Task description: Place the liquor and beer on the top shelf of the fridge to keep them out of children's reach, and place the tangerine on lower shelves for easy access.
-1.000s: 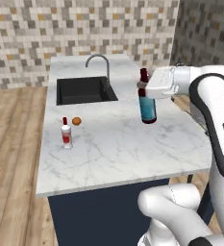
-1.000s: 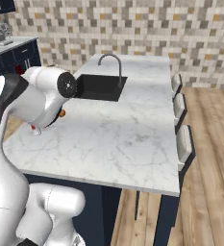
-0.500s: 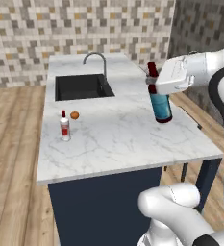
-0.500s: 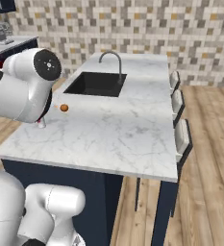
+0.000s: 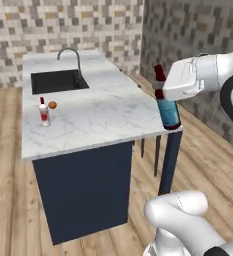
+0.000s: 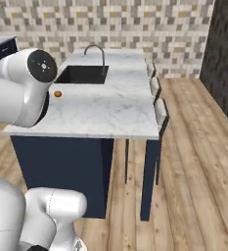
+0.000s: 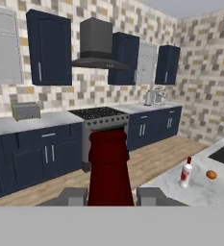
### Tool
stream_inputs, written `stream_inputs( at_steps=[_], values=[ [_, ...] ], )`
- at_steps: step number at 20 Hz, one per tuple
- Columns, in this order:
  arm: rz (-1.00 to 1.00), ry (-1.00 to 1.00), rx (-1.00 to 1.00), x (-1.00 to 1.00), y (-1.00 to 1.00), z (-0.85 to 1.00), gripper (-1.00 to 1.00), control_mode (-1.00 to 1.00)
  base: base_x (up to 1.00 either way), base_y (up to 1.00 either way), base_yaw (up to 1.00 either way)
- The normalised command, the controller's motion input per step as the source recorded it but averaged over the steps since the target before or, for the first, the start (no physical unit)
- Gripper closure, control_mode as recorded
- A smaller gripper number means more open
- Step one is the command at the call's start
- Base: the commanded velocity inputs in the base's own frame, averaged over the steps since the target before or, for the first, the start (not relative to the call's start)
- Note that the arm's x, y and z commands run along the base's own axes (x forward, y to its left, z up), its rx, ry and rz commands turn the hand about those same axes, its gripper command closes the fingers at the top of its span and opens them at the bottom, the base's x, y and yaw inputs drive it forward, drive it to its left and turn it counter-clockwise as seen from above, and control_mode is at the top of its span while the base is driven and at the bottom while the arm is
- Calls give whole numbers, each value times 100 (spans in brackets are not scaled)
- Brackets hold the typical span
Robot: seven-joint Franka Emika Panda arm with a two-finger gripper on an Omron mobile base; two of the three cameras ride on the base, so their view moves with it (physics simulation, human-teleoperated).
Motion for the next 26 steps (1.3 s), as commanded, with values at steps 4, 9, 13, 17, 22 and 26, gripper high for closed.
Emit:
stream_inputs(
  at_steps=[4,9,13,17,22,26],
  values=[
    [0,0,0,0,0,0,100,100,-21,-30,-66],
    [0,0,0,0,0,0,100,100,0,-9,-86],
    [0,0,0,0,0,0,100,100,0,-5,-89],
    [0,0,0,0,0,0,100,100,0,-1,-89],
    [0,0,0,0,0,0,100,100,0,0,-88],
    [0,0,0,0,0,0,100,100,0,0,-86]
  ],
)
